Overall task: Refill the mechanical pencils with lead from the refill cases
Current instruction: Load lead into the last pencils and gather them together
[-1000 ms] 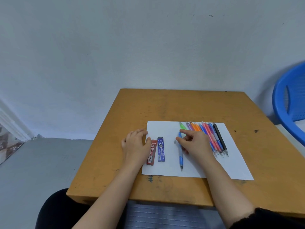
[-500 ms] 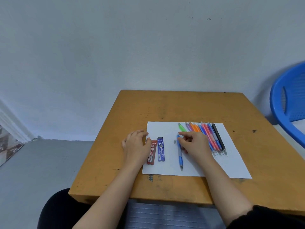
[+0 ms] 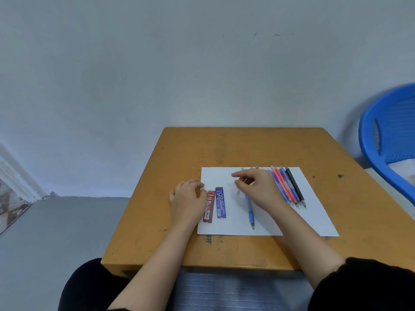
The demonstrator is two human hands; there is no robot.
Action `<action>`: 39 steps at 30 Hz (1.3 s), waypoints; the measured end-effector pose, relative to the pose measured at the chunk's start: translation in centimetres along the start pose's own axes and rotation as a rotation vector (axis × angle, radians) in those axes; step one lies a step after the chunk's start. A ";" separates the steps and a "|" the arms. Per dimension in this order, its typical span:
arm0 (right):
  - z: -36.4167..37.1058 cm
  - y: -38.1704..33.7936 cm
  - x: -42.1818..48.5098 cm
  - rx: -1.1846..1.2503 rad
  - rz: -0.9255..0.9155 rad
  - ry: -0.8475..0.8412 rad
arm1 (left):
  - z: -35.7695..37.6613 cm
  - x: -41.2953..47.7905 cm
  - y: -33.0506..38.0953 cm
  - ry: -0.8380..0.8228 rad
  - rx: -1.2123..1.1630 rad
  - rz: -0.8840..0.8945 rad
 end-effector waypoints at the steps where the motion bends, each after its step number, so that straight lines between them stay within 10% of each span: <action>1: 0.1 -0.5 0.1 -0.038 -0.020 -0.062 | 0.0 0.0 0.0 0.000 0.002 0.002; 15: 4.4 -3.2 1.0 -0.734 -0.173 -0.607 | -0.2 0.0 -0.2 0.015 -0.095 0.000; 28: 3.8 -4.2 0.5 -0.552 -0.115 -0.565 | -0.3 0.0 -0.4 0.032 -0.154 -0.003; 39: 1.6 -3.3 -0.7 0.058 0.041 -0.345 | -0.5 -0.5 -0.1 0.169 -0.350 0.055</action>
Point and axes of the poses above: each hand's wrist, its own x-axis towards the middle knuckle, its own z-axis out of the palm, y = z × x, the point moved 2 cm from there along x, towards the middle knuckle
